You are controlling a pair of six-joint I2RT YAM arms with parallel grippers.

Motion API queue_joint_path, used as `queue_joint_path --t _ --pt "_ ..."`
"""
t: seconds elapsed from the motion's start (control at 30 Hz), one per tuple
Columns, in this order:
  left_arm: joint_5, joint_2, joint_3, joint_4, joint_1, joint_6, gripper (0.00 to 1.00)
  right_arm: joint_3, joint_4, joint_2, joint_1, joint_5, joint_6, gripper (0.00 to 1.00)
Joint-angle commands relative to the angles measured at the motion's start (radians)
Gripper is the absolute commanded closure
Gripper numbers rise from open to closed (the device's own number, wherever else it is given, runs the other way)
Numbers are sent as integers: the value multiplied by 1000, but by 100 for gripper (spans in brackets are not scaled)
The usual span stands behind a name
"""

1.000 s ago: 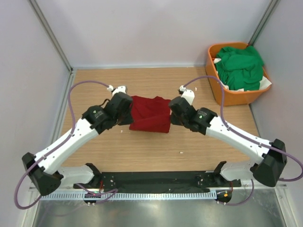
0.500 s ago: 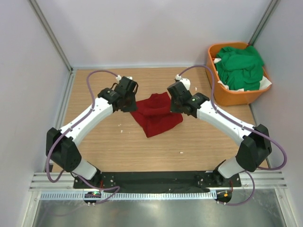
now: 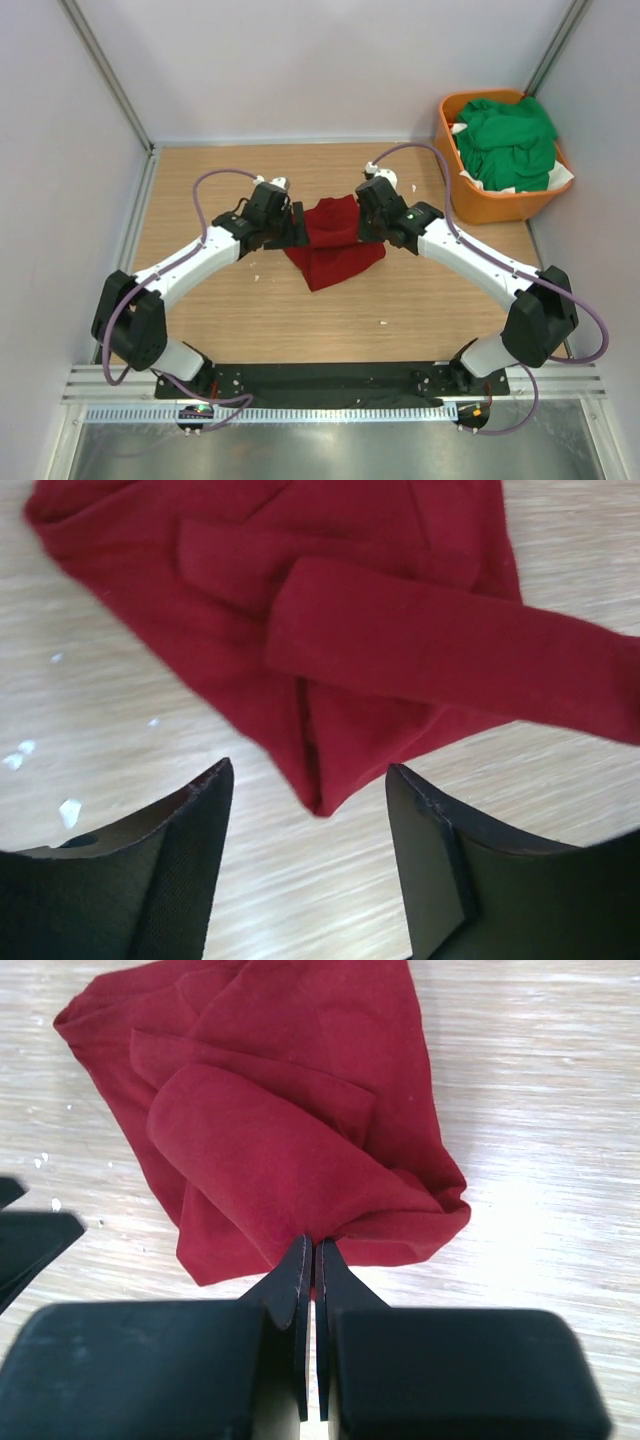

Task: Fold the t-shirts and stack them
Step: Fold the tshirt

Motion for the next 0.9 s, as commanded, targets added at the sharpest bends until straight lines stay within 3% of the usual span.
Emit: queue_joint_path --t 0.0,0.13,0.33,0.87 --pt "75 41 -32 216 1 13 37 -12 51 -36 -2 -33 -13 99" --pt "84 93 -78 328 3 78 50 -9 48 -33 -2 -34 -24 99" --pt "126 219 -81 398 50 36 54 -6 28 -31 -2 -25 -41 99" --pt "233 328 -99 604 69 8 56 -76 45 -50 -2 -39 -45 99"
